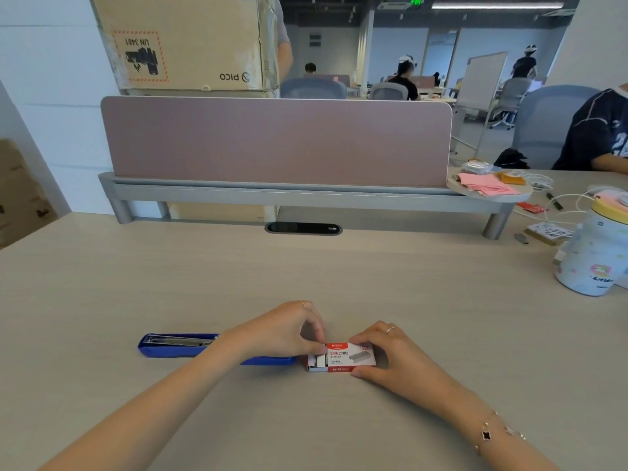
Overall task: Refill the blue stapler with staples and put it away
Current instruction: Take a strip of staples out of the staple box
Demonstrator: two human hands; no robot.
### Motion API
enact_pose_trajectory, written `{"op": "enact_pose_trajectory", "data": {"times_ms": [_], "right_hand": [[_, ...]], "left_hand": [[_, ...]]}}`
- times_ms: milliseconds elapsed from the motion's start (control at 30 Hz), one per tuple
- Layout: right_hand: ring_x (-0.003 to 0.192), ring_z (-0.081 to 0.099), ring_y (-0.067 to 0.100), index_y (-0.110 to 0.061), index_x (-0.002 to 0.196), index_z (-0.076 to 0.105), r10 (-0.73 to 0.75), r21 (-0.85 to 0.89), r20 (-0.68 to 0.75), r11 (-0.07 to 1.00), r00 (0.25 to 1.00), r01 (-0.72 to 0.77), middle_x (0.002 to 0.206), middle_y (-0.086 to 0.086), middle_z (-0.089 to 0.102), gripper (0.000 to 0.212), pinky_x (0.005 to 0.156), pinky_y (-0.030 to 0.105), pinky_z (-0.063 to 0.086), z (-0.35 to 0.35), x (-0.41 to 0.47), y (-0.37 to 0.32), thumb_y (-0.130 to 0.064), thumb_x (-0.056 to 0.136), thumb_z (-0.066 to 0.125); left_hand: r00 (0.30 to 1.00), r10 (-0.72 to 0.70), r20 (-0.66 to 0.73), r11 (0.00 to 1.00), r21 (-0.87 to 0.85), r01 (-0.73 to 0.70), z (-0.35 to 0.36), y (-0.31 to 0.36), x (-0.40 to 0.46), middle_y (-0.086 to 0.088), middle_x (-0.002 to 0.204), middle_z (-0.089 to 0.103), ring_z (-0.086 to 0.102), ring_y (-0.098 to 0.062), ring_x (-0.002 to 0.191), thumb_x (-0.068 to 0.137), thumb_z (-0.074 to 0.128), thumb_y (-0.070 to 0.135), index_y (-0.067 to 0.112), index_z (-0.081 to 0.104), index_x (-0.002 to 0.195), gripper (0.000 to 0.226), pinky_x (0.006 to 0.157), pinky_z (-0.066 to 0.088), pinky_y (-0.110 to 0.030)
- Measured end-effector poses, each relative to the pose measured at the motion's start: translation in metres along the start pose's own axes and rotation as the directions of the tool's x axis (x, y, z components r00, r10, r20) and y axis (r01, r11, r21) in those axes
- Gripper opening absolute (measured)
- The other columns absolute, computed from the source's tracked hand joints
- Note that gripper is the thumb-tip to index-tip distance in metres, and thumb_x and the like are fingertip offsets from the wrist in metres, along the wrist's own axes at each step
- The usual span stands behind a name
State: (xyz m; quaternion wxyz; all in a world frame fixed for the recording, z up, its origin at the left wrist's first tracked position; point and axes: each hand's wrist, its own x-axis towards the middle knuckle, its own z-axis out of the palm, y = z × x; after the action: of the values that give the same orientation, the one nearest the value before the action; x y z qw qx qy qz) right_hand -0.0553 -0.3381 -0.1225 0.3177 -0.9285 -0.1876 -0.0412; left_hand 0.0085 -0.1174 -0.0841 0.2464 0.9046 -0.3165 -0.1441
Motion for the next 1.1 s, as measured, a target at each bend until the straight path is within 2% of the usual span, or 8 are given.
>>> {"op": "enact_pose_trajectory", "data": {"times_ms": [233, 333, 467, 533, 667, 800, 900, 1100], "right_hand": [[0.099, 0.044, -0.002, -0.028, 0.112, 0.059, 0.018, -0.021, 0.025, 1.000, 1.000, -0.017, 0.101, -0.014, 0.053, 0.042, 0.084, 0.004, 0.033, -0.001, 0.001, -0.001, -0.034, 0.073, 0.073], [0.098, 0.046, 0.000, -0.027, 0.113, 0.059, 0.027, -0.040, 0.037, 0.999, 0.999, -0.025, 0.098, -0.016, 0.050, 0.042, 0.083, 0.005, 0.033, -0.002, 0.001, -0.002, -0.034, 0.073, 0.073], [0.097, 0.050, 0.006, -0.029, 0.115, 0.058, 0.013, -0.126, 0.031, 0.992, 0.999, -0.009, 0.105, -0.011, 0.057, 0.044, 0.090, 0.021, 0.040, -0.004, 0.001, -0.006, -0.040, 0.074, 0.071], [0.101, 0.050, 0.007, -0.032, 0.117, 0.055, 0.008, -0.226, 0.037, 0.974, 0.999, 0.000, 0.111, -0.013, 0.057, 0.049, 0.094, 0.026, 0.036, -0.006, 0.000, -0.010, -0.051, 0.073, 0.066], [0.106, 0.047, 0.004, -0.033, 0.112, 0.057, -0.020, -0.236, -0.050, 0.972, 0.999, 0.008, 0.111, -0.017, 0.059, 0.064, 0.089, 0.016, 0.027, -0.003, -0.001, -0.023, -0.072, 0.063, 0.047], [0.095, 0.052, 0.005, -0.031, 0.093, 0.063, -0.053, -0.184, -0.199, 0.983, 0.979, 0.016, 0.097, -0.016, 0.066, 0.049, 0.082, 0.015, 0.027, 0.008, 0.007, -0.037, -0.066, 0.065, 0.045], [0.085, 0.052, 0.007, -0.028, 0.082, 0.063, -0.065, -0.172, -0.250, 0.985, 0.966, 0.022, 0.086, -0.014, 0.067, 0.041, 0.075, 0.019, 0.024, 0.017, 0.012, -0.045, -0.063, 0.066, 0.048], [0.078, 0.056, 0.009, -0.029, 0.076, 0.066, -0.060, -0.208, -0.333, 0.978, 0.941, -0.011, 0.076, -0.014, 0.067, 0.033, 0.071, 0.019, 0.020, 0.026, 0.017, -0.050, -0.056, 0.072, 0.047]], "left_hand": [[0.994, -0.069, 0.085, 0.994, -0.082, 0.076, -0.007, 0.003, -0.003, 0.011, 0.116, 0.053, 0.049, 0.000, 0.109, 0.081, 0.072, 0.036, 0.021, 0.073, 0.082, 0.015, 0.086, 0.037, -0.011], [0.996, -0.075, 0.054, 0.990, -0.113, 0.080, -0.006, 0.002, -0.005, 0.010, 0.116, 0.053, 0.050, 0.000, 0.108, 0.080, 0.073, 0.034, 0.021, 0.073, 0.080, 0.013, 0.084, 0.038, -0.007], [0.993, -0.122, 0.006, 0.980, -0.155, 0.121, -0.005, 0.002, -0.007, 0.011, 0.110, 0.056, 0.053, 0.002, 0.101, 0.078, 0.075, 0.032, 0.021, 0.076, 0.076, 0.011, 0.087, 0.043, -0.015], [0.990, -0.138, -0.017, 0.975, -0.177, 0.133, -0.006, 0.005, -0.009, 0.014, 0.102, 0.059, 0.054, 0.009, 0.094, 0.079, 0.075, 0.029, 0.018, 0.077, 0.076, 0.012, 0.079, 0.043, -0.008], [0.976, -0.188, -0.109, 0.951, -0.267, 0.153, -0.008, 0.013, -0.011, 0.013, 0.082, 0.065, 0.057, 0.018, 0.072, 0.080, 0.071, 0.014, 0.007, 0.076, 0.076, 0.010, 0.061, 0.043, 0.000], [0.951, -0.274, -0.143, 0.917, -0.338, 0.213, -0.006, 0.020, -0.012, 0.007, 0.077, 0.068, 0.060, 0.001, 0.069, 0.077, 0.075, 0.026, 0.022, 0.070, 0.059, 0.019, 0.059, 0.044, -0.012], [0.939, -0.306, -0.159, 0.899, -0.374, 0.230, -0.003, 0.021, -0.015, 0.010, 0.069, 0.066, 0.058, -0.001, 0.068, 0.076, 0.077, 0.029, 0.026, 0.067, 0.055, 0.024, 0.057, 0.043, -0.012], [0.911, -0.366, -0.190, 0.867, -0.427, 0.259, -0.004, 0.018, -0.024, 0.000, 0.080, 0.072, 0.060, -0.010, 0.071, 0.075, 0.077, 0.034, 0.024, 0.069, 0.056, 0.023, 0.070, 0.049, -0.028]]}}
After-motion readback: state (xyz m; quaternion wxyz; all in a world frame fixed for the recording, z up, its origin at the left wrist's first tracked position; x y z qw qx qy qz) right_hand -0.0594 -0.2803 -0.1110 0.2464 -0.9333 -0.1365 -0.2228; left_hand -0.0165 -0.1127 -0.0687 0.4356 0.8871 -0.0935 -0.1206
